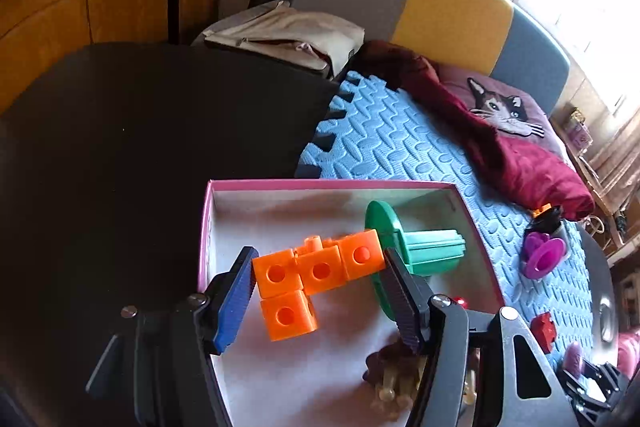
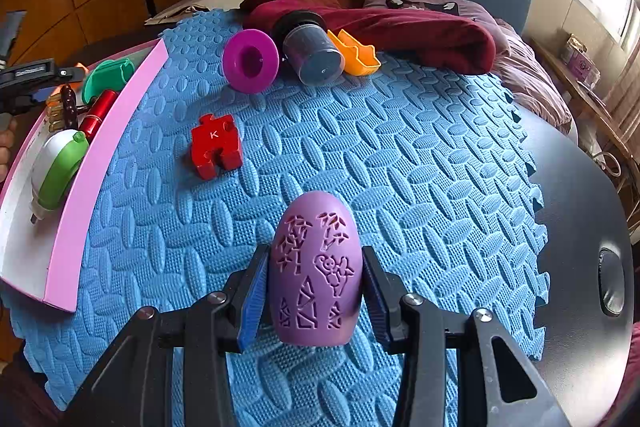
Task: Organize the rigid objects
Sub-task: 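Lower the orange cube block into the tray and open the left tool, then carry the purple egg into the tray and open the right tool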
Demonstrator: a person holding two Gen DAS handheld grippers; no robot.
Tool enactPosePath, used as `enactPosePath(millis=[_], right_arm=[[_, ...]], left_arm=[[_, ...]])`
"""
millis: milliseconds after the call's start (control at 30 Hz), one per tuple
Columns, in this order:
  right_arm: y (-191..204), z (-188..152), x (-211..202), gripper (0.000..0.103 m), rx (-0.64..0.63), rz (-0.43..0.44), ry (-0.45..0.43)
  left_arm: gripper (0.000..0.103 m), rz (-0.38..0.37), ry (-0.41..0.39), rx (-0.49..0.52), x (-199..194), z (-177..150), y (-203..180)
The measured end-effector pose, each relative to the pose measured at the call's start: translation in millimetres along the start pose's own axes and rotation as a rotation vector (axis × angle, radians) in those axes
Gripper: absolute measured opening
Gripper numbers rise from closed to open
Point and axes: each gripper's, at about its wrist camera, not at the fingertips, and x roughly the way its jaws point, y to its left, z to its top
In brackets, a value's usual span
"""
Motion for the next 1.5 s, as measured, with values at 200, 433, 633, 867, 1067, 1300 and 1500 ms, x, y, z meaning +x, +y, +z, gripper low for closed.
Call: enactPosePath(millis=[200,433,633,867,1067,1300,1500], right_arm=[[-4,2,2,0.044,0.024,0.025,0.010],[-4,1,2,0.045,0.026,0.022,0.002],[-1,-1,1,0.044,0.008,0.008,-0.013],[3,-1,0,0.044,-0.020,-0.012,-0.019],[-3,1,2,0.044,0.024,0.016,0.003],[5,0,-1,0.044,-0.023,-0.024,-0.014],[8,0,-2,0.044,-0.044,-0.040,-0.022]], left_arm=[[0.069,0.012,-0.030,0.025,-15,-11,-1],[0.069,0.013,-0.071,0.067,-53,-42,-7],[0.071,0.033,-0.070,0.071,-77,-70,-10],[0.071,0.066,-0.089,0.113,-96,-96,-17],[0.077,0.078,-0.105,0.125,-106,-105,-16],[0.077,0.093,-0.099,0.119,-109,-109,-12],[0.077,0.162,-0.140,0.159,-115,-112,-13]])
